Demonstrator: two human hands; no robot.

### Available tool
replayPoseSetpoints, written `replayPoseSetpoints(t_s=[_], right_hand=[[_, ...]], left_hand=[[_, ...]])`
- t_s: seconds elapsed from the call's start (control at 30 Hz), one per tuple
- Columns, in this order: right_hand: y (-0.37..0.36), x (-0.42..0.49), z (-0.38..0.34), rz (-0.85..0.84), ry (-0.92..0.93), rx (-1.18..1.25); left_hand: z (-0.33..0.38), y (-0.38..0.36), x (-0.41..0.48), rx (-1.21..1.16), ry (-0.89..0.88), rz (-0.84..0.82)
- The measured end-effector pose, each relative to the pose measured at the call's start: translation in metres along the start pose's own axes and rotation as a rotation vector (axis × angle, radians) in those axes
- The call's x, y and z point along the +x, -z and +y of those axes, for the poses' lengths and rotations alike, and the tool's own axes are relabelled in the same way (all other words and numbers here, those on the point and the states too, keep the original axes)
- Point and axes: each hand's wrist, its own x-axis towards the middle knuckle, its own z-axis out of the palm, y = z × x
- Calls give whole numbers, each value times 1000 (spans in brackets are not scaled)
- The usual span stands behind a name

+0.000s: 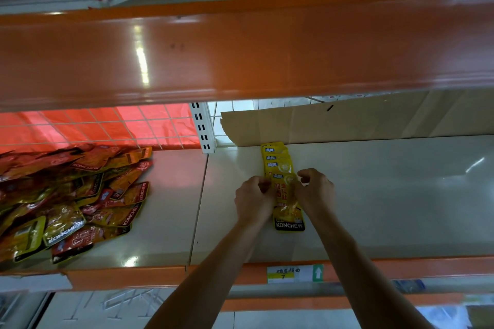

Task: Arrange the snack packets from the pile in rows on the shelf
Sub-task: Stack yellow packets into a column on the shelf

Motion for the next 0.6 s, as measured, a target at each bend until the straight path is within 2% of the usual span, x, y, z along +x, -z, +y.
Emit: replayPoseSetpoints(t_s=[0.17, 0.6], right_hand=[[3, 1, 0, 19, 11, -4], [-12, -9, -11, 32, 185, -148]], left_hand=[[-1, 2, 9, -94, 64, 20], [-6, 8, 10, 46, -15, -8]])
